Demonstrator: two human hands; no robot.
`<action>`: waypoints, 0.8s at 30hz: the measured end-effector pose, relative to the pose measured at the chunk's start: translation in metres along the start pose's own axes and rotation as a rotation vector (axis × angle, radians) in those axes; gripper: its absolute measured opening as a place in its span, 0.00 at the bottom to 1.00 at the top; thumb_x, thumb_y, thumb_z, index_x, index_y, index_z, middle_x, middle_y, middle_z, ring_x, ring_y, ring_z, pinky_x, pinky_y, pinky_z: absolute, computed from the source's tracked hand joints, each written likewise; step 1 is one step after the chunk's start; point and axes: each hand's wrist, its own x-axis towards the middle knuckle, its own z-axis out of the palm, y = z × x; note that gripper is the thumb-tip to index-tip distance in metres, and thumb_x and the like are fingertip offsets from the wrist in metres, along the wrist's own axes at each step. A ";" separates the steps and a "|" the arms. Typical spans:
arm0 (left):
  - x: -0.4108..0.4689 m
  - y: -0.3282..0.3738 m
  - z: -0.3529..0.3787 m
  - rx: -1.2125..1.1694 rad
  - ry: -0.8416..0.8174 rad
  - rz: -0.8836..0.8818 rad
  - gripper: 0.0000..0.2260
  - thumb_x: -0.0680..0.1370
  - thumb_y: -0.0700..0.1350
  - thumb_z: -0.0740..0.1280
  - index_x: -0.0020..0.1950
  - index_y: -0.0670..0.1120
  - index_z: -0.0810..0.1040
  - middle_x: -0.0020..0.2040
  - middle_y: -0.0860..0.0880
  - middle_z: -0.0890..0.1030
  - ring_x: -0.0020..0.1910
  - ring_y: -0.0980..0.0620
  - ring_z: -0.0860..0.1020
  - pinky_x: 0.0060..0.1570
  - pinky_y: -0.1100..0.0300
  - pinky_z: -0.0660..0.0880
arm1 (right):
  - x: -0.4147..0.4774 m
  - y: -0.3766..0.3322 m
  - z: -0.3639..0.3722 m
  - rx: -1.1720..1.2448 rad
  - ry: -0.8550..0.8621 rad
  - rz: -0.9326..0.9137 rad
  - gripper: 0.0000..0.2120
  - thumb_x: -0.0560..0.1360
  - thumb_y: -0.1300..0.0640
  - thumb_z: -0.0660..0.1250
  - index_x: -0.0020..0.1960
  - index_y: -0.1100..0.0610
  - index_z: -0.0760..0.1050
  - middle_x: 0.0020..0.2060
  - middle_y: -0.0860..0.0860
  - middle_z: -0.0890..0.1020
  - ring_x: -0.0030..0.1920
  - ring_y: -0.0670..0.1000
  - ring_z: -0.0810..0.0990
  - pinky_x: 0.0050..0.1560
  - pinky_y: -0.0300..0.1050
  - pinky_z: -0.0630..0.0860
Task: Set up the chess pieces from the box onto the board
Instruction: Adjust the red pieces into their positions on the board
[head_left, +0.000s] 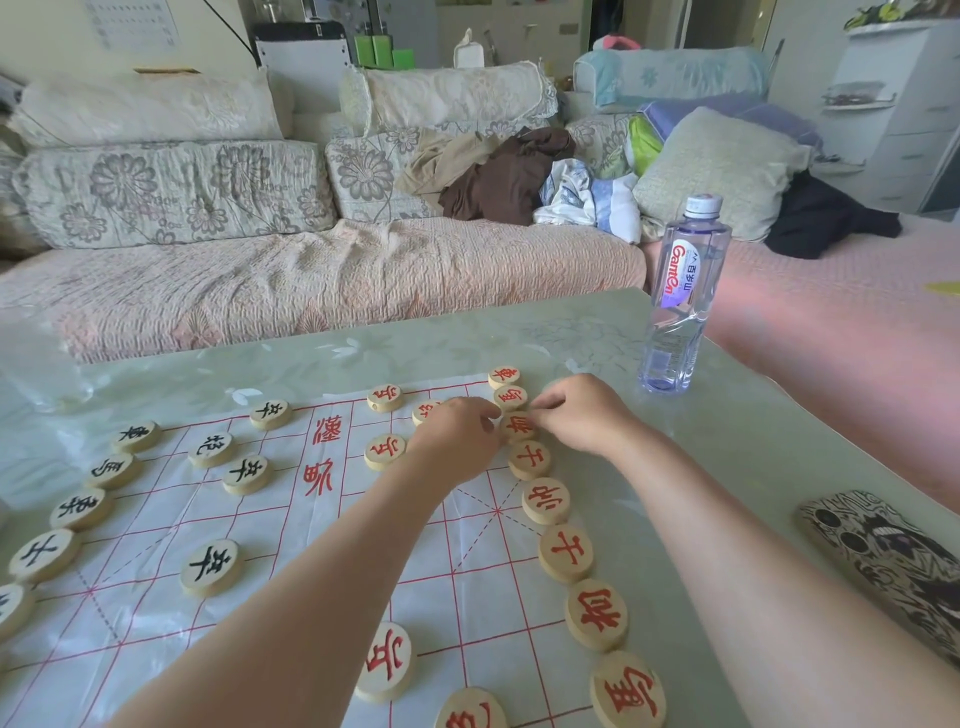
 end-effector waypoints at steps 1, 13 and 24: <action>0.001 0.000 0.000 -0.002 0.007 0.004 0.13 0.77 0.51 0.66 0.62 0.55 0.78 0.54 0.53 0.80 0.48 0.51 0.77 0.46 0.58 0.77 | 0.001 0.001 0.001 0.013 -0.002 -0.001 0.05 0.74 0.51 0.73 0.39 0.44 0.83 0.42 0.42 0.84 0.48 0.46 0.81 0.48 0.40 0.74; 0.000 0.001 0.000 0.008 0.018 0.013 0.14 0.76 0.56 0.68 0.61 0.55 0.78 0.49 0.56 0.79 0.42 0.53 0.77 0.36 0.61 0.73 | 0.003 0.003 -0.003 0.002 -0.056 -0.044 0.12 0.75 0.55 0.71 0.58 0.48 0.83 0.56 0.45 0.84 0.57 0.47 0.80 0.58 0.39 0.72; 0.011 -0.004 -0.008 -0.029 0.110 0.053 0.15 0.76 0.52 0.68 0.62 0.51 0.77 0.51 0.54 0.79 0.47 0.52 0.76 0.45 0.59 0.73 | 0.016 0.004 -0.007 -0.012 0.080 -0.069 0.14 0.77 0.54 0.66 0.61 0.49 0.81 0.58 0.46 0.82 0.59 0.49 0.79 0.60 0.42 0.72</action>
